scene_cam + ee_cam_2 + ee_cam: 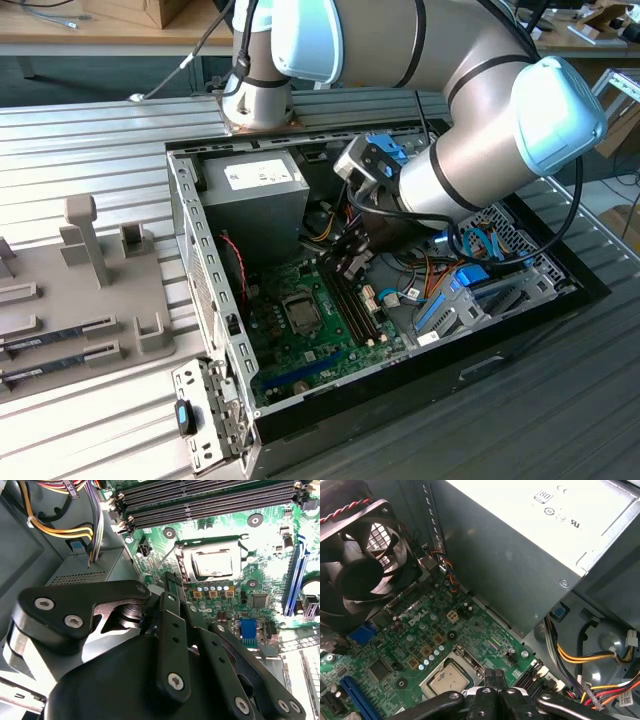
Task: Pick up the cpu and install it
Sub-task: 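Install the first cpu locking lever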
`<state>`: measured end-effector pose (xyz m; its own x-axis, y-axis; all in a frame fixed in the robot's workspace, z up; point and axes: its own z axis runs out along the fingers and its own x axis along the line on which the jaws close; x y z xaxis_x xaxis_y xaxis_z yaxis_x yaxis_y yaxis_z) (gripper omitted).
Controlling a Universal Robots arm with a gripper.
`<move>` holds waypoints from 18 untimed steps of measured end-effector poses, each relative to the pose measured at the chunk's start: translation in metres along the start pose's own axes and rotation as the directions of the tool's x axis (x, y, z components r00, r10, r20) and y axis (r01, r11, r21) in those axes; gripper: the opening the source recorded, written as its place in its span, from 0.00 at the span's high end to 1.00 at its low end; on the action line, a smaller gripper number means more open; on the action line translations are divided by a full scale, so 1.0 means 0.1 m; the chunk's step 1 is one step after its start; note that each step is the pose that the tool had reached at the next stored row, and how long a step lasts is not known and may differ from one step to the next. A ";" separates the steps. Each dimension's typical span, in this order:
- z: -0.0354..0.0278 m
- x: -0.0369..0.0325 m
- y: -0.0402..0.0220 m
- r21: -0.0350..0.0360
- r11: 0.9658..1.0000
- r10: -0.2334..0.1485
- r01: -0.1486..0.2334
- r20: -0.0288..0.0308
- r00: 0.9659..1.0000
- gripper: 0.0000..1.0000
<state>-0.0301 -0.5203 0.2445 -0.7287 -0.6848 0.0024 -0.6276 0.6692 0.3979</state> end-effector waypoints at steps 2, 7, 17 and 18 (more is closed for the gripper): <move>0.000 0.000 0.000 0.000 1.000 0.000 0.000 0.000 1.000 0.89; 0.002 0.001 -0.002 0.000 1.000 0.000 0.000 0.000 1.000 0.89; 0.031 0.000 -0.014 0.000 1.000 -0.001 0.001 0.000 1.000 0.89; 0.032 -0.001 -0.014 0.004 1.000 0.000 0.000 -0.003 1.000 0.89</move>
<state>-0.0300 -0.5202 0.2410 -0.7281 -0.6855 0.0057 -0.6282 0.6705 0.3946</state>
